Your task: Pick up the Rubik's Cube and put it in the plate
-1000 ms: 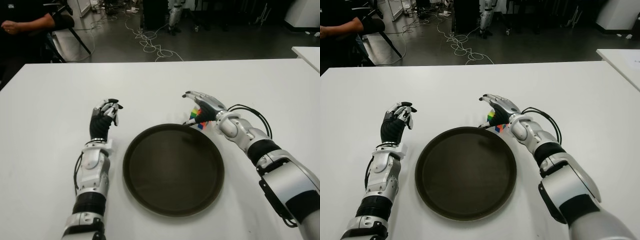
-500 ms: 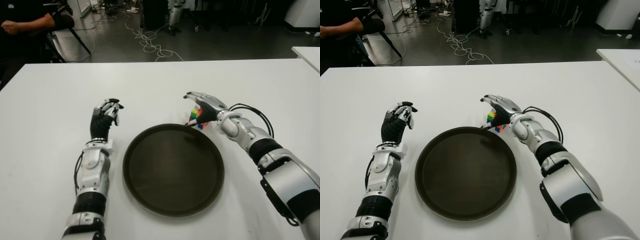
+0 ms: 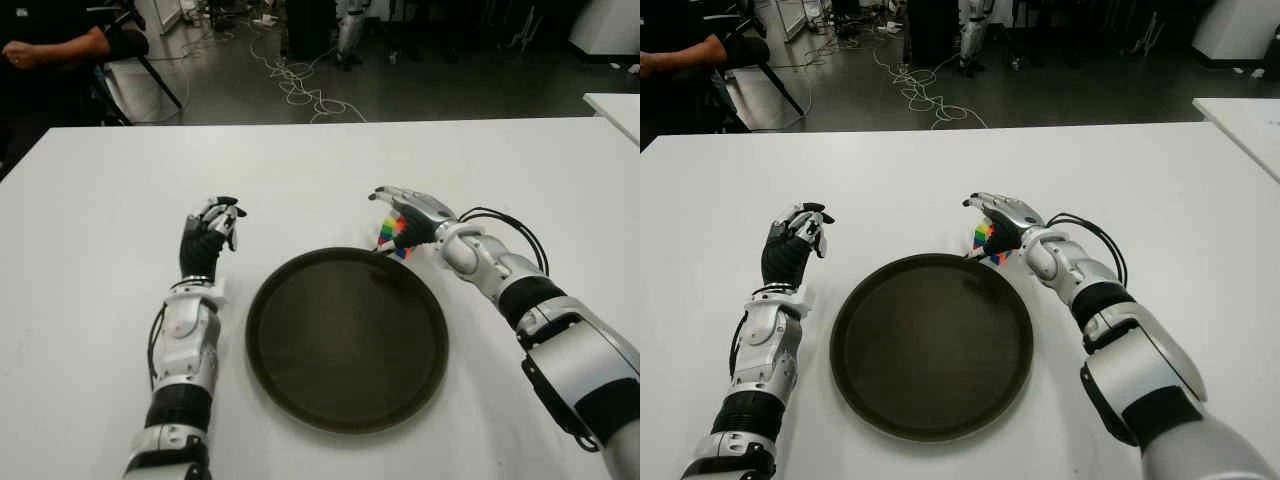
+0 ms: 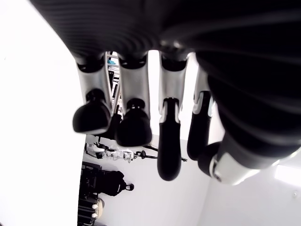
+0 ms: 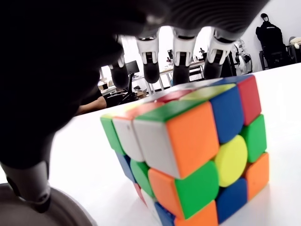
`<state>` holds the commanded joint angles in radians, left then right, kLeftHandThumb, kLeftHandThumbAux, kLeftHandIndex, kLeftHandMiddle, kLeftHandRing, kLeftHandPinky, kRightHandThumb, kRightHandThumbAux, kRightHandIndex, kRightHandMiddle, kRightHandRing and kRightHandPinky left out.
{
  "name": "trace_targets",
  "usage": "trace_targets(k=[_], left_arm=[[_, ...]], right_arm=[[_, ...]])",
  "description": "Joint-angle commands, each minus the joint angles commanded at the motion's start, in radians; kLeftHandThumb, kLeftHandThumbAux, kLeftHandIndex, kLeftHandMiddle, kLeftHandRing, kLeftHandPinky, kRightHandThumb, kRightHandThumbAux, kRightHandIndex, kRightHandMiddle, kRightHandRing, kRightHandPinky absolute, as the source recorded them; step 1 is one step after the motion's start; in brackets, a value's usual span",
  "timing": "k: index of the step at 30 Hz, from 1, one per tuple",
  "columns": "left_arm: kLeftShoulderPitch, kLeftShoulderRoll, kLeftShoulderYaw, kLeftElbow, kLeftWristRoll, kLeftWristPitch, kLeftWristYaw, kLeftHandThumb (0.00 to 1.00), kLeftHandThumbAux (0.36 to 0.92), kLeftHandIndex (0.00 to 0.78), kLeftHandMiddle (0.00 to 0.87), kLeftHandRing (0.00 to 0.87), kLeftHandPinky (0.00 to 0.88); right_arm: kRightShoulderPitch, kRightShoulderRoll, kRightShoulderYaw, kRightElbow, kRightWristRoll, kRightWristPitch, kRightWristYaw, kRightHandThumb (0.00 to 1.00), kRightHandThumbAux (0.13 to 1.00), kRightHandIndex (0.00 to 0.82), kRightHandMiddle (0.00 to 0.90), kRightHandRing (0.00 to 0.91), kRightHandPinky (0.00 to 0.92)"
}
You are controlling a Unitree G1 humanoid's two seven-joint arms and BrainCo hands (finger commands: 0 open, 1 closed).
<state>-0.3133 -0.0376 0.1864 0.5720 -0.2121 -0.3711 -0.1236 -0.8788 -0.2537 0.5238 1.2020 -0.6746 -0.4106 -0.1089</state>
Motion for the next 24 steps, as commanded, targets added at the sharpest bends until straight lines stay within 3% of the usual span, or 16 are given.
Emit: trace_targets(k=[15, 24], left_arm=[[-0.004, 0.002, -0.001, 0.002, -0.004, 0.002, -0.005, 0.855, 0.662, 0.417, 0.532, 0.789, 0.799], [-0.007, 0.002, 0.0, 0.005, -0.011, 0.012, -0.012, 0.854, 0.664, 0.415, 0.532, 0.799, 0.803]], right_arm=[[-0.001, -0.006, -0.002, -0.002, 0.001, 0.001, -0.029, 0.0, 0.641, 0.061, 0.079, 0.101, 0.118], [0.006, -0.009, -0.036, 0.003, 0.026, -0.039, -0.111, 0.0, 0.612, 0.072, 0.1, 0.122, 0.134]])
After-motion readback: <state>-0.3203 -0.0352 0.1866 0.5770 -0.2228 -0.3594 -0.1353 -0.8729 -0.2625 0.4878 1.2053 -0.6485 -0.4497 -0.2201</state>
